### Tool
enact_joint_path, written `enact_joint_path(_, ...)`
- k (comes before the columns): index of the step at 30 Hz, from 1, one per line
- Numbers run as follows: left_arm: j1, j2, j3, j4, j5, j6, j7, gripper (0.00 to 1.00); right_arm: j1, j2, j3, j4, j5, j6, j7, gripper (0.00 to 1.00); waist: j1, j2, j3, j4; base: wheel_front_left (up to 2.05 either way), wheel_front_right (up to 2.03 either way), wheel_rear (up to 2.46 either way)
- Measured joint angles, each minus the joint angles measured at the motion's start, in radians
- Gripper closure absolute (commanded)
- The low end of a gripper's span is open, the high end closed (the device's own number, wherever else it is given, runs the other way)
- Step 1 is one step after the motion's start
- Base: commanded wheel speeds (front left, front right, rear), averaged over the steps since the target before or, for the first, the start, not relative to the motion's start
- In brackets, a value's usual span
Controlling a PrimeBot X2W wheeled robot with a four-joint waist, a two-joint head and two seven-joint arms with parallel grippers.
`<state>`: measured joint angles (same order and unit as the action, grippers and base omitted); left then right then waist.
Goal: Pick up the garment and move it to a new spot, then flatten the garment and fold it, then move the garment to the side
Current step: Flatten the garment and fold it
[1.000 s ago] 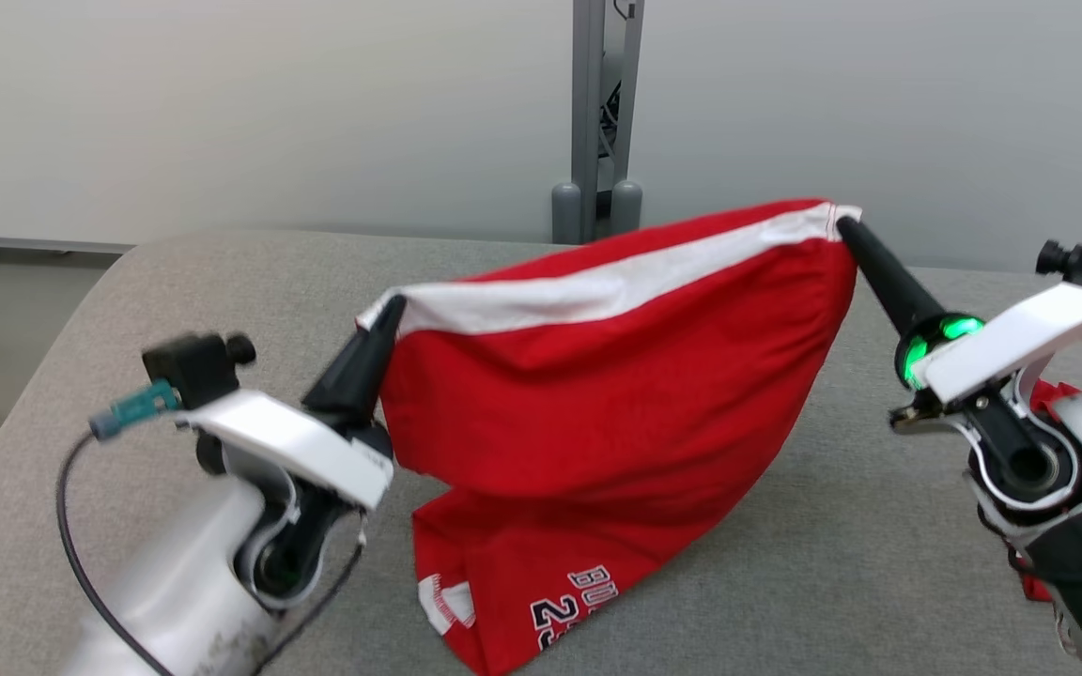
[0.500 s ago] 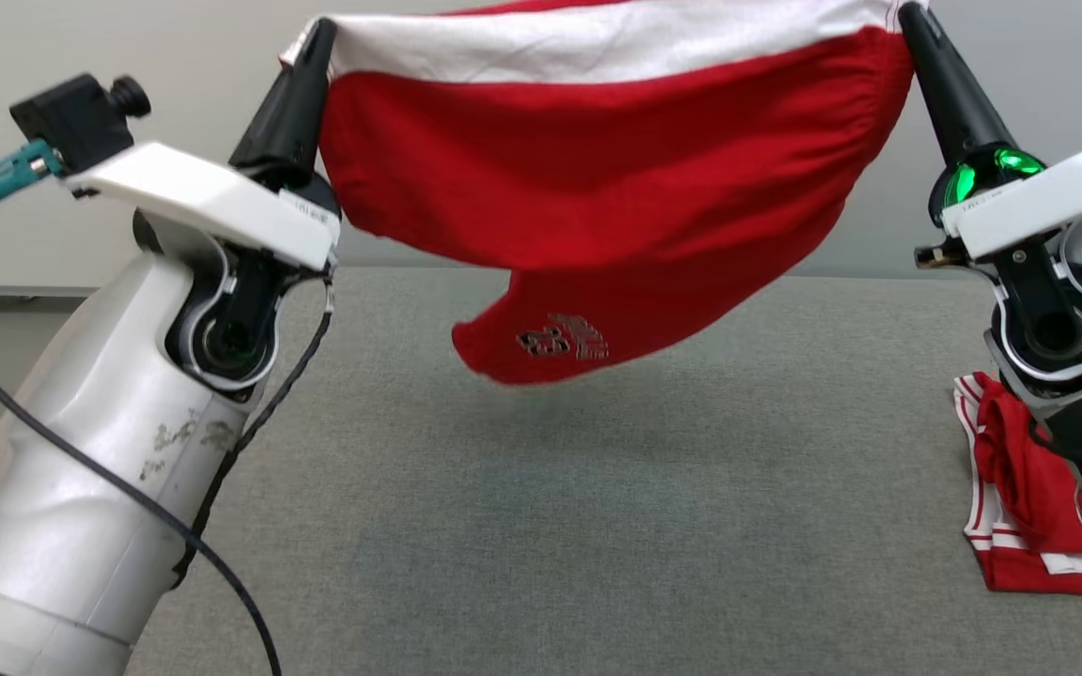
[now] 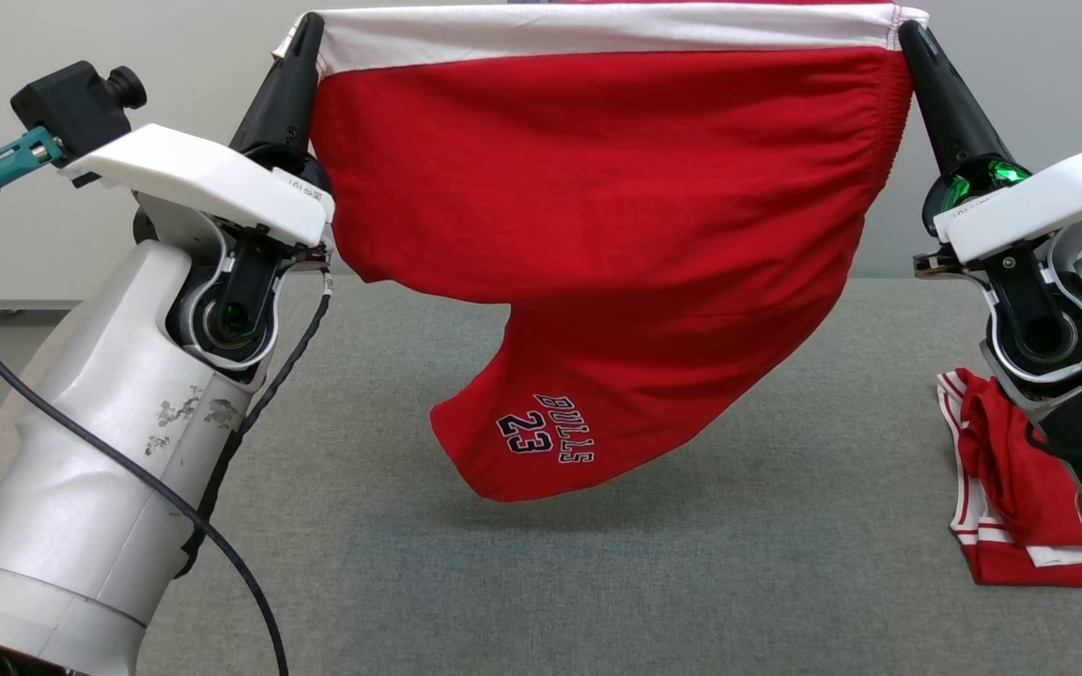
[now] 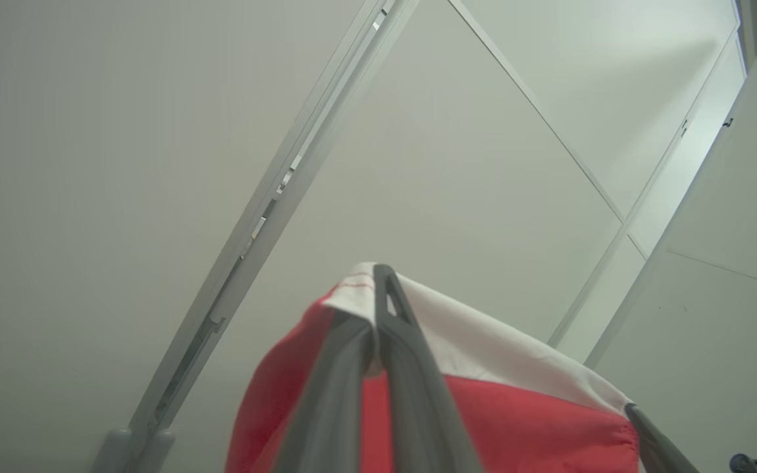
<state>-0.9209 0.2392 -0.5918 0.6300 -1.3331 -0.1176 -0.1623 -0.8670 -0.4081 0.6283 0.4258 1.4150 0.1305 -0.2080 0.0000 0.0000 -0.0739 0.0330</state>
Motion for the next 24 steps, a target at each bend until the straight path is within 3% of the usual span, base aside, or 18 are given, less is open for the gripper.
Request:
enact_joint_path(8,-0.031,-0.006,0.004,0.059,-0.024,0.019,0.049,1.0,-0.057,0.026,0.009,0.087,0.034,0.0,0.003,1.0,0.0,0.0,0.056,-0.005,0.0,0.0,0.0)
enact_joint_path(14,-0.187,-0.036,0.009,0.106,-0.013,0.037,0.066,1.0,-0.241,0.042,0.022,0.169,-0.005,0.0,0.005,1.0,0.0,0.0,0.163,-0.011,0.0,0.0,0.0)
enact_joint_path(24,-0.555,-0.115,0.049,0.265,0.08,0.018,-0.08,1.0,-0.561,0.099,0.028,0.23,-0.104,0.0,-0.049,1.0,0.0,0.0,0.433,-0.01,0.0,0.0,0.0)
